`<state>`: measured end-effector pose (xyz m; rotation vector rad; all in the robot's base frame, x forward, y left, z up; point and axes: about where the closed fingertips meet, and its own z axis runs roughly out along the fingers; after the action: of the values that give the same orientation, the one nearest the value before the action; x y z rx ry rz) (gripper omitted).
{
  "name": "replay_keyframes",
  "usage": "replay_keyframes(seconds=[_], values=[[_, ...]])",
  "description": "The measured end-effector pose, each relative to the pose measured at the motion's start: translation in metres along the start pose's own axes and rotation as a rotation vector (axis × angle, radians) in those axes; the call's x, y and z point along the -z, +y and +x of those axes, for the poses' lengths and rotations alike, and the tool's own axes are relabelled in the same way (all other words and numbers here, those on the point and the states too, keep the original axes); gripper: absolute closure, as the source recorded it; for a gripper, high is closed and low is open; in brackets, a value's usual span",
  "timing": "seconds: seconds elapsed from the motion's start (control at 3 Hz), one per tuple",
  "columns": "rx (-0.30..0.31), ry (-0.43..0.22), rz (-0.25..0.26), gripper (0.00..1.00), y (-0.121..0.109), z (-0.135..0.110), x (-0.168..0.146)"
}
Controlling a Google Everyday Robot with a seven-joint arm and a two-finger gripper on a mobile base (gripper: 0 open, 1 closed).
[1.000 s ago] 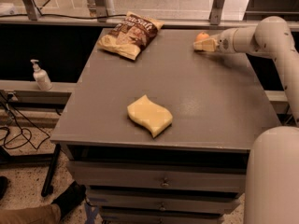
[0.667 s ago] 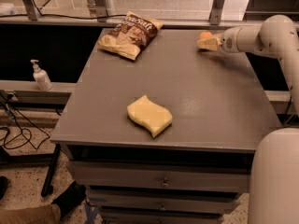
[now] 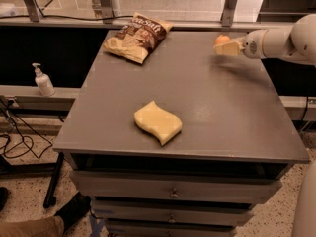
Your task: Move orange near sponge
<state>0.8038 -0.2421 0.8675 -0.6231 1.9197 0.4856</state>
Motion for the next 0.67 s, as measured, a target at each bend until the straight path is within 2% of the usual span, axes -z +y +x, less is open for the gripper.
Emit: replay_keyframes(seconds=[0.67], values=[[0.043,-0.012,-0.092,1.00,0.065,-0.004,0.071]])
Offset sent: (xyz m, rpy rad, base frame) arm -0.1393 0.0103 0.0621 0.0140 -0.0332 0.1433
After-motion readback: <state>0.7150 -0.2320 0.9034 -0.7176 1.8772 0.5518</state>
